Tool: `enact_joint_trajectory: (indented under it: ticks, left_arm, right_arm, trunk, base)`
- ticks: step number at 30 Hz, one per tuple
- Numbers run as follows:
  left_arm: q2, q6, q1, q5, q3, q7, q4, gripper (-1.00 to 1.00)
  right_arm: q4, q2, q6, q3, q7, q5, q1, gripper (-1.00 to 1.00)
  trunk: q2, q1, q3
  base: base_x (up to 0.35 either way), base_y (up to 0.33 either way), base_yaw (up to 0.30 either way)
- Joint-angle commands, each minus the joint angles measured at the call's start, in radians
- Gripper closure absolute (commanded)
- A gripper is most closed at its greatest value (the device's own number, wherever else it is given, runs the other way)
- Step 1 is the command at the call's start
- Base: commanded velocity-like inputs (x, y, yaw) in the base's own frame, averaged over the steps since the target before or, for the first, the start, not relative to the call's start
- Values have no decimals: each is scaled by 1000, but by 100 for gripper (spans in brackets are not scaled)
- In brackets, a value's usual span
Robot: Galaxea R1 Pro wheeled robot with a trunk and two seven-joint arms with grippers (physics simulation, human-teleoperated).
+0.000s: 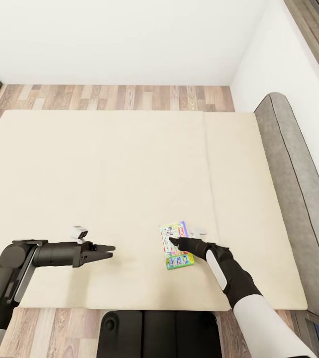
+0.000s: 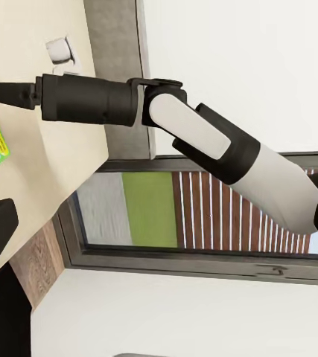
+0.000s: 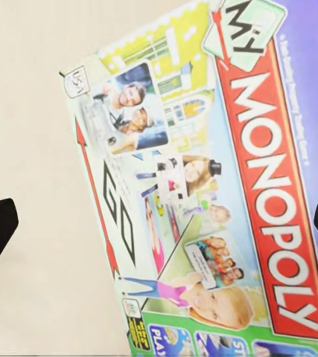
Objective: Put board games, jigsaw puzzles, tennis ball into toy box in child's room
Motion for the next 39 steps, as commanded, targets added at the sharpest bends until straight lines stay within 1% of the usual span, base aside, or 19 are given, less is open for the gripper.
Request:
enact_joint_trajectory:
  ticks: [1, 10, 33, 37, 39]
  left_arm:
    - [0, 11, 0, 0, 0, -4, 0, -100]
    - [0, 11, 0, 0, 0, -4, 0, -100]
    - [0, 11, 0, -3, -2, -4, 0, -100]
    - [0, 11, 0, -3, -1, -4, 0, -100]
    - [0, 11, 0, -3, -1, -4, 0, -100]
  right_arm:
    - [-1, 0, 9, 0, 0, -4, 0, -100]
    - [-1, 1, 32, -1, -6, -2, 0, -100]
    - [-2, -1, 36, -9, -10, -1, -1, -100]
    - [-28, -3, 38, -10, -9, -1, 2, -100]
    - [-56, -4, 45, -10, -8, -2, 6, -100]
  trunk:
    - [-2, 1, -1]
    - [-2, 1, -1]
    - [-2, 1, -1]
    - [-2, 1, -1]
    - [-2, 1, -1]
  base:
    - [0, 0, 0]
    - [0, 0, 0]
    - [0, 0, 0]
    - [0, 0, 0]
    - [0, 0, 0]
